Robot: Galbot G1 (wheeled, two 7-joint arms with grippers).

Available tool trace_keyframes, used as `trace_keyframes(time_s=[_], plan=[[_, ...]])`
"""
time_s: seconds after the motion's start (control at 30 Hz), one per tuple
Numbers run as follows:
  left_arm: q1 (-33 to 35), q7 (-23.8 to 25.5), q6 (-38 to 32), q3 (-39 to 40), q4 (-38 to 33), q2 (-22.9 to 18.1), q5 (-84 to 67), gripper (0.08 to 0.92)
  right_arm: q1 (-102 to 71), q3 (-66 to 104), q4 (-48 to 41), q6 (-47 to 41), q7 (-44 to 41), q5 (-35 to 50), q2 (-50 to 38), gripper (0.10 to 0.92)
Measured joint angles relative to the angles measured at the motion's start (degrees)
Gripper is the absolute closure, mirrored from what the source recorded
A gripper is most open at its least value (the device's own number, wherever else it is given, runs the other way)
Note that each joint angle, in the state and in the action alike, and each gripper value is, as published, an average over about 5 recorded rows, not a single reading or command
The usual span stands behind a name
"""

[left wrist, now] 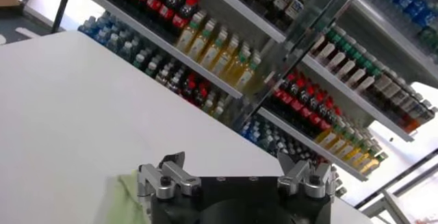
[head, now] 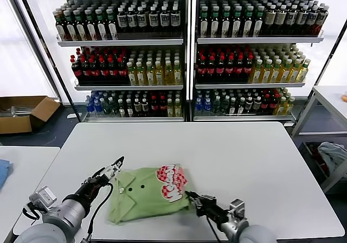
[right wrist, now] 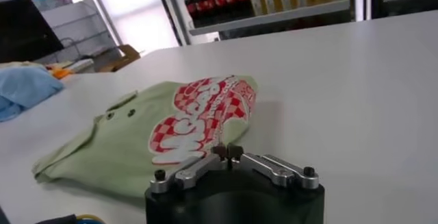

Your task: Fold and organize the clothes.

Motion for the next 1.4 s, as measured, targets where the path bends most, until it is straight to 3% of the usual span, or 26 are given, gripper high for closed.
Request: trace_keyframes(time_s=[0.4, 0.5, 1.03, 1.27, 1.4], plan=[[1.79, 0.65, 0.0, -0.36, -1.35, -1.49, 1.82, 0.177, -6.77, 7.65, 2.78, 0.92, -3.64, -0.53, -5.56, 0.918], [2.12, 0.9, 0.03, -0.88, -1.48, -1.67, 2.21, 0.177, -8.16, 9.18, 3.49, 0.89, -3.88, -0.65, -6.21, 0.887], [2.1, 2.4, 0.45, -2.64, -2.65, -0.25, 3.72, 0.177, -10.14, 16.28, 10.72, 1.5, -1.83, -0.86, -6.94, 0.431], [3.12, 3.17, 0.46, -2.37, -2.98, -0.79, 4.88, 0.177, 2.11, 4.12, 5.75, 0.9, 2.97, -7.03, -0.01, 0.242], [3.9, 3.67, 0.46, -3.15, -3.35, -1.27, 5.13, 0.177, 7.88, -3.29, 1.71, -1.22, 7.07, -9.93, 3.97, 0.206]])
